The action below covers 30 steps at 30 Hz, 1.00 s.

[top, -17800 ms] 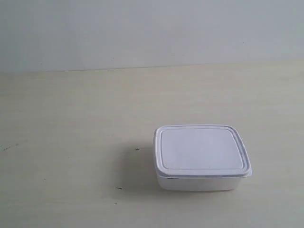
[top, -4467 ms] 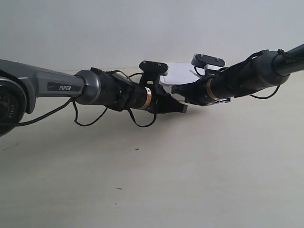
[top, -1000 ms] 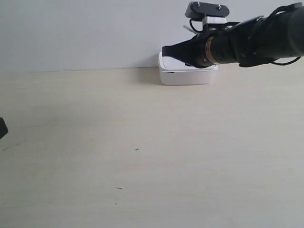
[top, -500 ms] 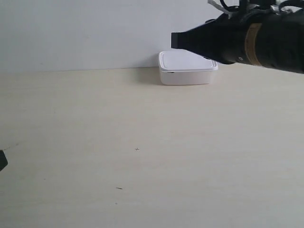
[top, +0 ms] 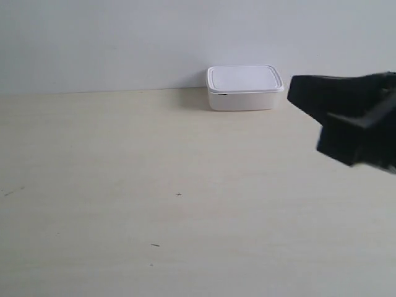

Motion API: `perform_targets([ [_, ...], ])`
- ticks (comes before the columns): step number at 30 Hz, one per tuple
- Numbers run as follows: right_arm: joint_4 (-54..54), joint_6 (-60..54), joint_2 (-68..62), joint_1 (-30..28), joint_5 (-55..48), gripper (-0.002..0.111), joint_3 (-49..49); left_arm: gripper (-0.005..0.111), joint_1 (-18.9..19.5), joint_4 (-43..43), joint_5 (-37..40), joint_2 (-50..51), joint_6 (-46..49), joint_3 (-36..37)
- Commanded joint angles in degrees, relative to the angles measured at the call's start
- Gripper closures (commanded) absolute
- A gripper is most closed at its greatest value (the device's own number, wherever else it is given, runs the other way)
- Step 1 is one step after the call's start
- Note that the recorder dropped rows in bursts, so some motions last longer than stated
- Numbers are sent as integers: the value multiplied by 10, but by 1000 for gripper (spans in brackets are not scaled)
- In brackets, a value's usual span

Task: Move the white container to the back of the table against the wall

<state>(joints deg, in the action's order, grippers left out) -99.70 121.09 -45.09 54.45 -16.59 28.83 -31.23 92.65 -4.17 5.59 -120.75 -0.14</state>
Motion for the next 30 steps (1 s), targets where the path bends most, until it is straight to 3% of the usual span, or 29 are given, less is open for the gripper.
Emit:
perform_targets([
  [1, -2, 2, 86, 30, -13, 108, -69, 107, -4, 14, -38, -36, 18, 1],
  [6, -2, 2, 186, 36, -9, 108, -153, 107, -4, 12, -83, -52, 121, 1],
  [12, -2, -14, 272, 36, 17, 108, -200, 107, -4, 13, -115, -52, 181, 1],
  [30, -2, -158, 451, 36, 184, 108, -288, 107, -4, 32, -142, -52, 187, 1],
])
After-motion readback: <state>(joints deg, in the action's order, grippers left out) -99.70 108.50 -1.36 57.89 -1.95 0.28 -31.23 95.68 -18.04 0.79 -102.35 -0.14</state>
